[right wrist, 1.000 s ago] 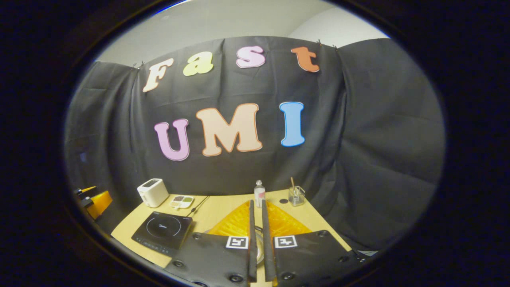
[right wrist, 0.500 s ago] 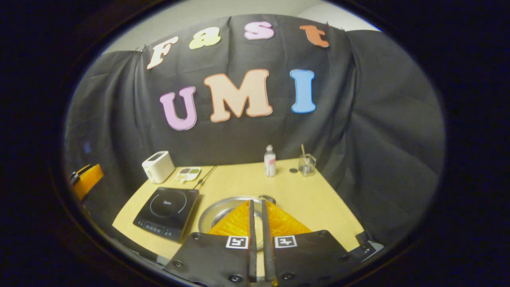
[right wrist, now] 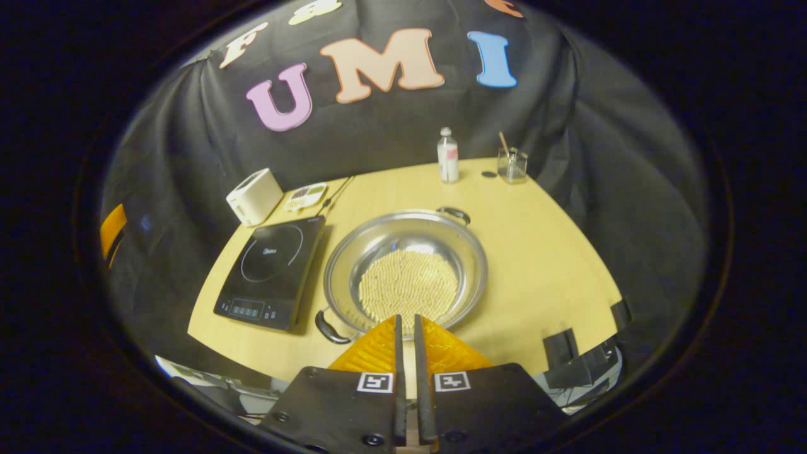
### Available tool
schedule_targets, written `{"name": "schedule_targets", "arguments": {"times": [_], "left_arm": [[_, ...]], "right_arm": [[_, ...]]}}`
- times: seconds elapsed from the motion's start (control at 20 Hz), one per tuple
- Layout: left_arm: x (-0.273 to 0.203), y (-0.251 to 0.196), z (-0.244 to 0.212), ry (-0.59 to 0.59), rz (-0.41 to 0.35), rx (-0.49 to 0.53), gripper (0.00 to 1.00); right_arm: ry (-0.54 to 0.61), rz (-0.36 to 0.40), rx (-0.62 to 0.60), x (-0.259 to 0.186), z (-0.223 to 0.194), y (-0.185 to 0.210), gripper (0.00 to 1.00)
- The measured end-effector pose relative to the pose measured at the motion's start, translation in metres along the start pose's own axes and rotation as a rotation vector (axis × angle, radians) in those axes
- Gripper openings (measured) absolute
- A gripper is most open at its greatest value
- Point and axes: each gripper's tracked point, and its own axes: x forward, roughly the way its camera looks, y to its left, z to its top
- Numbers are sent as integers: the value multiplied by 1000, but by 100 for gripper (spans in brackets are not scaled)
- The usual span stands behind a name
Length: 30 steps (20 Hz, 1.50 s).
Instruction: First push the handle of the pot to place it horizontally, then grasp the pot with both hands and set it on the induction cooktop.
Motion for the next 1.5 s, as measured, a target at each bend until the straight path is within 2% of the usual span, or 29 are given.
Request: {"name": "schedule_targets", "arguments": {"times": [0.1, 0.15, 0.2, 0.3, 0.35, 0.4, 0.55, 0.6, 0.85, 0.9, 0.95, 1.0, 1.05, 1.5], "left_arm": [[0, 3, -4, 6, 2, -12, 96], [-1, 3, -6, 8, 2, -22, 93], [0, 5, -7, 10, 4, -29, 96], [0, 7, -11, 15, 9, -37, 93], [0, 8, -12, 17, 12, -36, 96], [0, 9, -12, 18, 14, -33, 93], [0, 12, -15, 25, 21, -29, 96], [0, 13, -16, 29, 25, -28, 93], [-4, 23, -27, 56, 52, -25, 96], [-5, 25, -27, 56, 57, -30, 93], [-5, 26, -28, 57, 61, -35, 96], [-5, 29, -28, 58, 66, -39, 93], [-7, 32, -29, 57, 74, -39, 96], [-16, 60, -35, 71, 131, -13, 96]], "right_arm": [[85, -6, 29, 12, -22, 1, 10], [131, -19, 48, 16, -34, 0, 10], [169, -20, 71, 23, -45, 1, 10], [238, -5, 113, 35, -60, 7, 10], [273, -5, 121, 41, -66, 10, 10], [299, -17, 120, 48, -71, 9, 10], [357, -24, 130, 61, -86, 17, 10], [370, -21, 138, 67, -87, 20, 10], [402, 2, 156, 92, -85, 43, 10], [404, 4, 148, 96, -84, 47, 10], [408, 6, 137, 98, -84, 52, 10], [412, 11, 130, 100, -83, 55, 10], [416, 3, 117, 102, -84, 57, 10], [403, 3, 73, 115, -73, 88, 9]]}}
